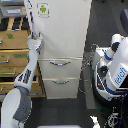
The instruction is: Opening the fridge
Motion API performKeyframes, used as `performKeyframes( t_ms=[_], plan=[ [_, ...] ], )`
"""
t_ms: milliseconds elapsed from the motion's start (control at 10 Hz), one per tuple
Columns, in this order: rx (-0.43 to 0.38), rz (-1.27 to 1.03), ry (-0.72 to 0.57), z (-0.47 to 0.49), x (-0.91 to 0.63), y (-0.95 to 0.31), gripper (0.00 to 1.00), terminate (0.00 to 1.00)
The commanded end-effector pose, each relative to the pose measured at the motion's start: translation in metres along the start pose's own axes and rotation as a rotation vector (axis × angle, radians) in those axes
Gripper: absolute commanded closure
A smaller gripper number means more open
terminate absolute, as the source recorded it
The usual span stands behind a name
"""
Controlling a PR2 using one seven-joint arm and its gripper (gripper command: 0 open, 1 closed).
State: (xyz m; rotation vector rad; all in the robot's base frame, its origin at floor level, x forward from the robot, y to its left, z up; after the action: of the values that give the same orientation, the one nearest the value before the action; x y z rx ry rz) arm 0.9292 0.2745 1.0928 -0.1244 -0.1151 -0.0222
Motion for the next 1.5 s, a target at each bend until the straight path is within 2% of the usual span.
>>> performKeyframes(
  t_ms=[100, 1200, 1300, 1500],
  plan=[
    [0.0, -0.025, 0.008, -0.018, -0.005, -0.006, 1.0, 0.0],
    [-0.003, -0.053, 0.023, -0.03, -0.01, -0.01, 1.0, 0.0],
    [0.005, -0.087, 0.013, -0.024, -0.026, -0.015, 1.0, 0.0],
    [0.007, -0.319, -0.054, 0.04, -0.143, -0.048, 1.0, 0.0]
  ],
)
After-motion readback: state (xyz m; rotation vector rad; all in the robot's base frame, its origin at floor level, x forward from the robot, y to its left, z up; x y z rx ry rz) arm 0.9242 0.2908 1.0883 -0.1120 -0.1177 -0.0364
